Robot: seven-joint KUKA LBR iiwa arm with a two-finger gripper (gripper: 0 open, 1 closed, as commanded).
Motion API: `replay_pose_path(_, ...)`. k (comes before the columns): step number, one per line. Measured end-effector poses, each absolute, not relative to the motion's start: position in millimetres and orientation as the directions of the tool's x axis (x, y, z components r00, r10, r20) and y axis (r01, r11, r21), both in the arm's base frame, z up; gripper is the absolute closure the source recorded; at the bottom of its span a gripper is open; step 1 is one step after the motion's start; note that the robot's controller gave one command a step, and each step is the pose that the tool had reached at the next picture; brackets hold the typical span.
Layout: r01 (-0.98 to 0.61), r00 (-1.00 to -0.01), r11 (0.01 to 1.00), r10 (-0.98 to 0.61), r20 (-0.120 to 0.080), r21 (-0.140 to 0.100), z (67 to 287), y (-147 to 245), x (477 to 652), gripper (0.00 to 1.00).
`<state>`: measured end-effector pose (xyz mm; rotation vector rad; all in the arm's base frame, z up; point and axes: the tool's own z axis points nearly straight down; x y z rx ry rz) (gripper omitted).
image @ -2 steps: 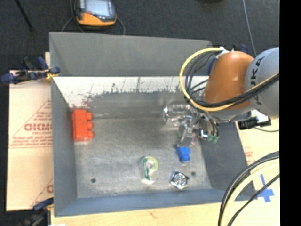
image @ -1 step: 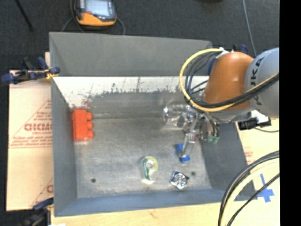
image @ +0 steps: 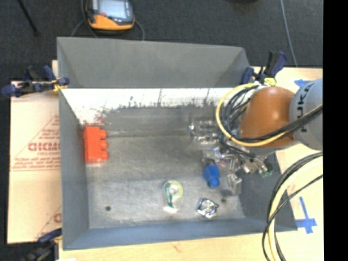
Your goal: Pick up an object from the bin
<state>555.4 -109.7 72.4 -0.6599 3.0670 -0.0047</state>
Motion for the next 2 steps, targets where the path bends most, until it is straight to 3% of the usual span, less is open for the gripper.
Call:
replay_pose_path(1,-0.412,-0.911,0.911,-0.412,-0.007,-0.005,74,-109,556.7,1.0)
replay_pose_path(2,-0.439,-0.898,0.898,-0.439,-0.01,-0.008,178,-118,572.7,1.0)
